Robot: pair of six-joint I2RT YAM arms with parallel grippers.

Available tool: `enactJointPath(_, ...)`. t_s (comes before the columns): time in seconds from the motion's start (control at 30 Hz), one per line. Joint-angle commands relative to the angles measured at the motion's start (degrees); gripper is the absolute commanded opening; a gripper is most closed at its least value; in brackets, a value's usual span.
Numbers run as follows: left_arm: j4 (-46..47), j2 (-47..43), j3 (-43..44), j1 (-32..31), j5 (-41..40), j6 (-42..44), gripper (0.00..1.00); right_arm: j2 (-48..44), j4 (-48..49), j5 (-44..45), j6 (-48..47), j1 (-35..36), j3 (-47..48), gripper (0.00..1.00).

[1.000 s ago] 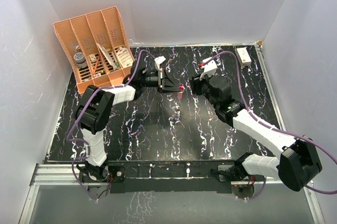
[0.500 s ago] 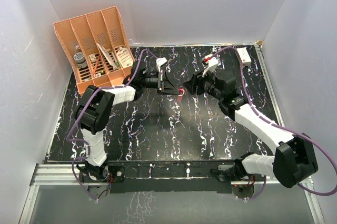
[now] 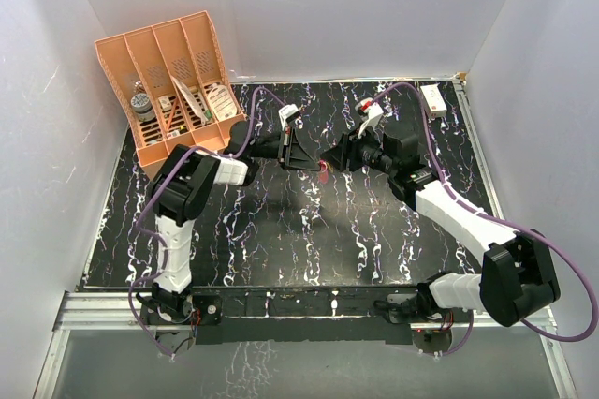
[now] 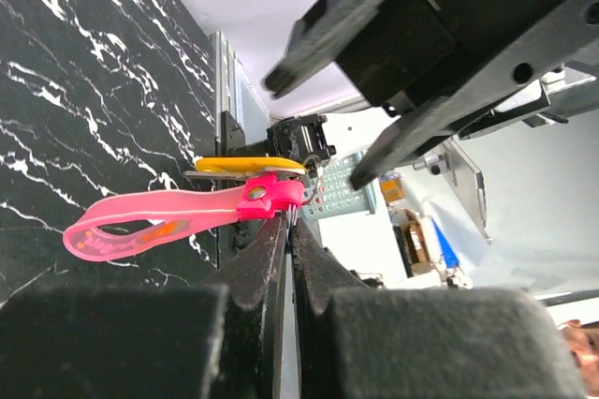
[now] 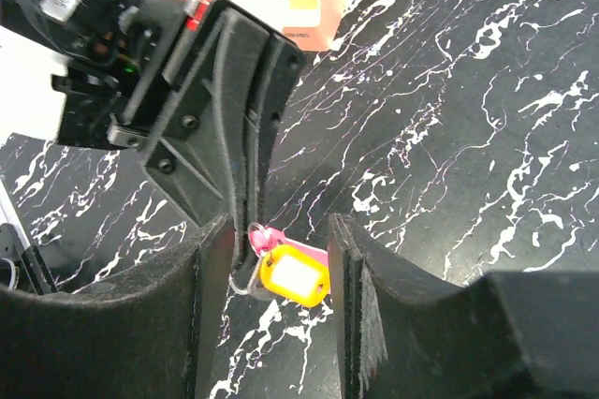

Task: Put the keys on the keyring

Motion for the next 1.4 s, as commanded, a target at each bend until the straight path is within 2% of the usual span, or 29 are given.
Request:
enactJointPath(0.0,18.7,2.4,1.6,0.2,1.7,-13.3,0.00,-1.2,4.3,-2.6,0.4,-0.4,1.8,0.41)
enactJointPath(0.17,17.3,2.6,1.7,0.2,1.4,-12.6,0.00,-1.1,4.7,-3.8,0.6,-0.5,1.5,0.34)
enactJointPath(0.87,14.8,1.2,2.3,0.2,1.6,-11.3,0.00,2.1,6.2,-7.3,1.3,-0.5,1.4,0.34)
enactJointPath(1.37,14.7,1.3,2.7,0.1,1.7,-11.5,0.00,2.7,6.4,-8.3,1.3,-0.5,2.0,0.21)
